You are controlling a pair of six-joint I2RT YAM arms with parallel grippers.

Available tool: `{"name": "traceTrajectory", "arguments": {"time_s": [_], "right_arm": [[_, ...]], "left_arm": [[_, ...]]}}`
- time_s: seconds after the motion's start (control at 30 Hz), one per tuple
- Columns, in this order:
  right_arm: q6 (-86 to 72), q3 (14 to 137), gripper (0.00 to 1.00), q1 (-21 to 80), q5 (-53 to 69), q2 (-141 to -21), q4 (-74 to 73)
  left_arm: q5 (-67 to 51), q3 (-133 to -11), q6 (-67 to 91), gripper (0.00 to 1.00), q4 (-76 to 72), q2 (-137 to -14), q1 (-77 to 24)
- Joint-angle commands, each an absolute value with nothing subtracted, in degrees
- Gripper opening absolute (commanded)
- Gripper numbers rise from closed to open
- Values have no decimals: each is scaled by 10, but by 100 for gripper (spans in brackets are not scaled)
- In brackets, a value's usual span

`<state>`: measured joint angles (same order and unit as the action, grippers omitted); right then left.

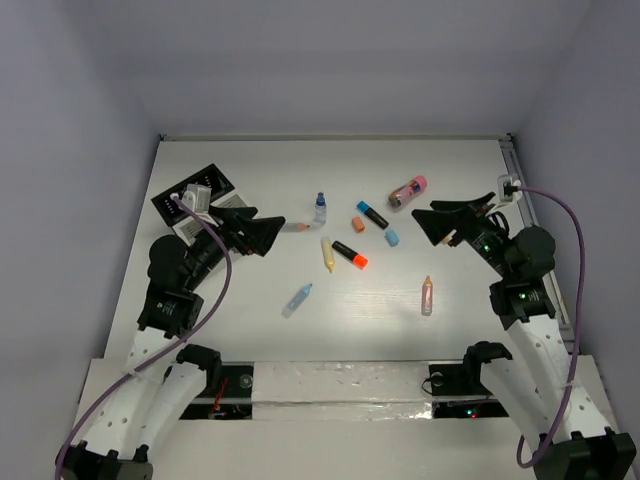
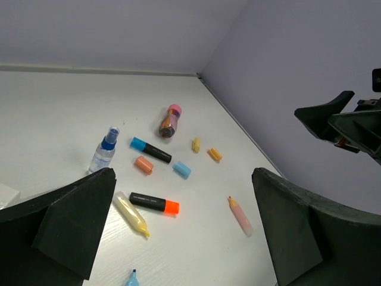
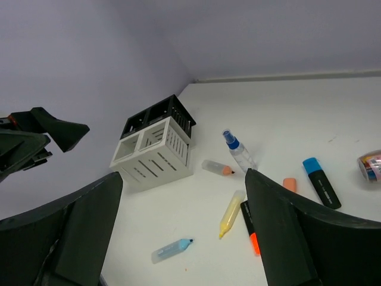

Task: Sort the stationery into containers
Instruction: Pick up the stationery from the center of the board.

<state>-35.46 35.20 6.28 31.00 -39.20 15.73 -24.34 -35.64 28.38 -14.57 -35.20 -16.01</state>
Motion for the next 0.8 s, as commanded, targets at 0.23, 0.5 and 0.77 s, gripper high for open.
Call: {"name": "traceTrajectory", "arguments": {"time_s": [0.23, 0.5, 0.77], "right_arm": [[-345, 364, 34, 60, 301, -391, 159], [-332, 364, 41, 60, 300, -404, 135], [-339, 358, 68, 60, 318, -420, 144]], "left_arm": [[-250, -345, 334, 86, -275, -381, -176], [32, -439, 240, 23, -163, -538, -362], [196, -506, 198, 47, -120, -702, -411]]}}
